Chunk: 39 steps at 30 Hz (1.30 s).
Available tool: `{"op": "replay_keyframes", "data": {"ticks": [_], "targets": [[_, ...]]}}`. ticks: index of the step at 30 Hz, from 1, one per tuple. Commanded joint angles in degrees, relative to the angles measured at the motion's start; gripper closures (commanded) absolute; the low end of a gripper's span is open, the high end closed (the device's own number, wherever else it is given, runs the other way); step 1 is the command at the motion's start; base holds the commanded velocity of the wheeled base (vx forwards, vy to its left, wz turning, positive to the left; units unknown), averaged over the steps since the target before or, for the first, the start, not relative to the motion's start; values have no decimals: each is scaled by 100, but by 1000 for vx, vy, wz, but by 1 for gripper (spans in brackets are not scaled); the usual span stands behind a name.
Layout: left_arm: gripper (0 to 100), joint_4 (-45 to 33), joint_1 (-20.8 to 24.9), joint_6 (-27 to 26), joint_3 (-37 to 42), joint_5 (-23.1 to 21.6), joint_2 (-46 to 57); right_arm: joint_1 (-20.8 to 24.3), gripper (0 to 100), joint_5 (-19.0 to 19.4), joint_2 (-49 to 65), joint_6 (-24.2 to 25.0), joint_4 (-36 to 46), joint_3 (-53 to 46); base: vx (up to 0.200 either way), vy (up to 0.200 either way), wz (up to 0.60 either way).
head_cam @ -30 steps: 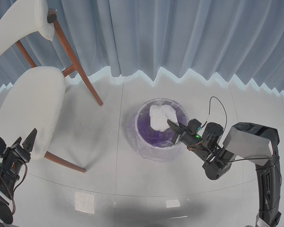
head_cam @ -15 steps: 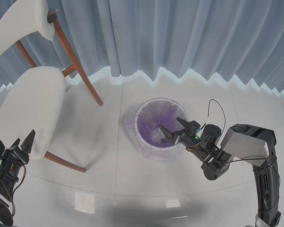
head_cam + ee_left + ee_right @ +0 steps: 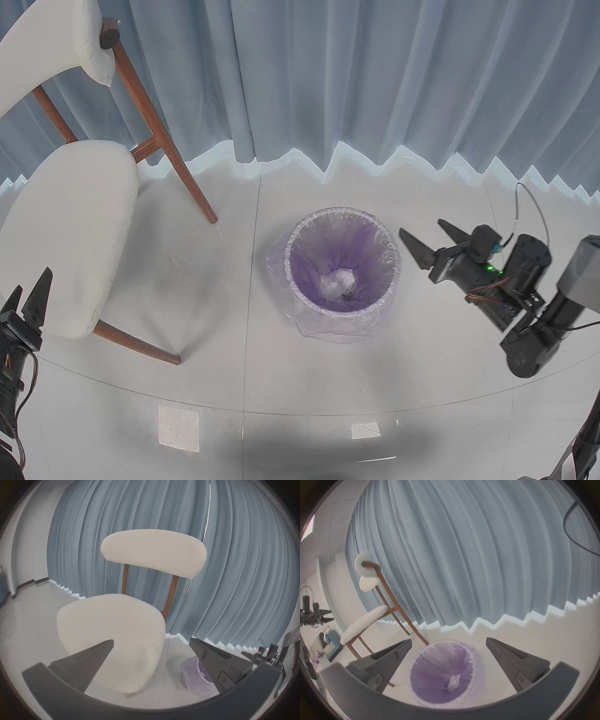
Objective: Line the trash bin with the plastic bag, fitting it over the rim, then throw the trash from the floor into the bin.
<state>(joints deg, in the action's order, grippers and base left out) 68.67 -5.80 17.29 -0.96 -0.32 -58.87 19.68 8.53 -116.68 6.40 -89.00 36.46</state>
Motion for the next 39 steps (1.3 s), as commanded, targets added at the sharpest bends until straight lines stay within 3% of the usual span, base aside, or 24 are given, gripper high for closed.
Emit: {"op": "replay_keyframes", "data": {"ticks": [1,3,4,6,10,11,13,16,18,20,23,24,27,28,32,34,36,39], "targets": [[0,-1673,9,-358,26,-56,2415,-851,0,-1,3881,-42,357,-2310,0,0,0],[0,-2094,9,-419,-18,-47,2696,-957,0,-1,4285,-42,551,-2337,0,0,0],[0,-3105,27,-525,-185,-74,3329,-1291,0,-1,5225,-42,1368,-2337,0,0,0],[0,-3905,71,-533,-361,-197,3865,-1458,0,-1,6166,-42,2449,-2319,0,0,0],[0,-5382,141,-639,-387,-742,5008,-1467,0,-1,8477,-78,5543,-2319,0,0,0],[0,-5496,141,-665,-387,-803,5096,-1467,0,-10,8706,-104,5859,-2319,0,0,0],[0,-5856,132,-902,-334,-1032,5386,-1467,0,-10,9919,-376,7547,-2354,0,0,0],[0,-5839,141,-1280,-150,-1085,5377,-1467,0,-18,10938,-578,8663,-2530,0,0,0],[0,-5865,141,-1535,96,-1085,5377,-1554,0,-54,11193,-745,8812,-2917,0,0,0],[0,-6217,141,-1746,96,-1049,5377,-1959,0,-71,11404,-754,8540,-3497,0,0,0],[0,-6612,141,-1729,96,-865,5368,-1976,0,-115,11668,-622,8681,-3602,0,0,0],[0,-6594,141,-1667,96,-513,5368,-1985,0,-194,11641,-675,8821,-3550,0,0,0],[0,-6612,141,-1570,96,972,5377,-1985,0,-1012,11659,-578,8927,-3646,0,0,0],[0,-6621,141,-1500,96,1253,5377,-1985,0,-994,11659,-491,8900,-3646,0,0,0],[0,-6630,176,-1351,96,1183,5377,-1985,0,-950,11659,-605,8900,-3646,0,0,0],[0,-6621,835,-1456,96,427,5500,-1976,0,-739,11659,-578,8883,-3646,0,0,0],[0,-6779,668,-1773,96,-39,5632,-1976,0,-730,11659,-578,8883,-3646,0,0,0],[0,-6876,589,-1808,96,-30,5887,-1976,0,-713,11659,-622,8883,-3646,0,0,0]]}}
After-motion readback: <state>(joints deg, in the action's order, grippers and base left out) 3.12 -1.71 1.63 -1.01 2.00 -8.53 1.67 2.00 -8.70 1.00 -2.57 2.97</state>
